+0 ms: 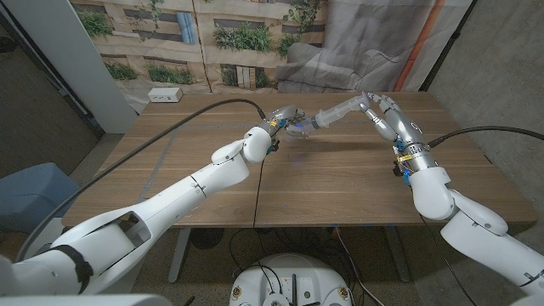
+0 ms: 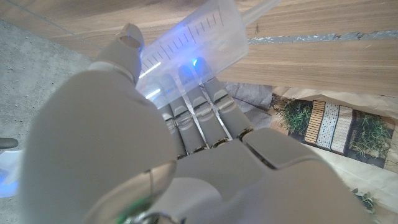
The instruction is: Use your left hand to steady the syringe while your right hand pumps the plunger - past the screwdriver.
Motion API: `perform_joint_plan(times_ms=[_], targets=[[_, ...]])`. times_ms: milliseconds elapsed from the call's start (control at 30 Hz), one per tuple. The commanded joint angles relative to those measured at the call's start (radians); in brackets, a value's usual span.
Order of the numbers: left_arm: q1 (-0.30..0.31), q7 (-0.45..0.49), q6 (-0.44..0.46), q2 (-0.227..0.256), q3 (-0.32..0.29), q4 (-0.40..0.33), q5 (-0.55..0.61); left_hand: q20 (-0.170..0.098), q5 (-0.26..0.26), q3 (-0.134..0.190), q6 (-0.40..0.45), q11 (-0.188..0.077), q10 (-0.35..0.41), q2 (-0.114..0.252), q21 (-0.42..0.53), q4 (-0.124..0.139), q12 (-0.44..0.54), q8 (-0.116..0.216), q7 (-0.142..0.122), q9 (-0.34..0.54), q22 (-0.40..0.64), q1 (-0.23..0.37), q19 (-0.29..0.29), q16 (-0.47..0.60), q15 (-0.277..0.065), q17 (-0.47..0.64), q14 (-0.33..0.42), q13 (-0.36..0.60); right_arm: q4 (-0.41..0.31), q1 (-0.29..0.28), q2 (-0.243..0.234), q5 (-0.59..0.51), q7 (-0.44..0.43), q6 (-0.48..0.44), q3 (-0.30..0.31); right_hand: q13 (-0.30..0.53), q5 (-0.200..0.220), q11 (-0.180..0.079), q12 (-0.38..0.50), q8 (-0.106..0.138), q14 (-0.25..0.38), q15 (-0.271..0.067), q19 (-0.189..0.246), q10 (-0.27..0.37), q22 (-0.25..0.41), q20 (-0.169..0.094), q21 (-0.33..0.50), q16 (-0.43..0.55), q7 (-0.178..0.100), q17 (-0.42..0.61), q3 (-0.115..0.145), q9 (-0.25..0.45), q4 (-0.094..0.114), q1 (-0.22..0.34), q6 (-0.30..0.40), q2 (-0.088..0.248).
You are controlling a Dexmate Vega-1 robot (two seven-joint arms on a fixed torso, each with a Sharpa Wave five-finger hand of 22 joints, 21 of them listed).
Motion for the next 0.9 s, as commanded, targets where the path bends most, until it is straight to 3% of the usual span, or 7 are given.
perform_joint_plan(times_ms=[33,900], targets=[[0.002,0.006,-0.003,0.001,0.003,0.001,-0.008,-0.115,0.005,0.030,0.074,-0.028,0.038,0.122,0.006,0.020,0.005,0.008,0.040,0.004,0.003,-0.056,0.031,0.008,-0.106,0.003,0.005,0.006,-0.004,0.013,-0.008,-0.007,0.019,0.000,-0.016,0.003,-0.005,0.003,0.006,0.007,0.005,-0.040,0.008,0.011,0.004,-0.021,0.003,0.007,-0.001,0.003,0.005,0.001,-0.001,0.005,0.017,0.028],[-0.007,0.012,-0.013,-0.007,0.006,0.017,-0.013,-0.119,0.005,0.041,0.084,-0.031,0.051,0.124,0.007,0.016,0.009,0.010,0.041,0.004,0.003,-0.058,0.037,0.009,-0.106,0.003,0.011,0.006,-0.001,0.071,-0.040,-0.047,0.065,-0.012,-0.072,0.003,-0.006,-0.001,0.007,0.007,0.008,-0.039,0.016,0.026,0.004,-0.021,0.004,0.011,-0.004,0.003,0.010,0.001,0.000,0.003,0.029,0.030]])
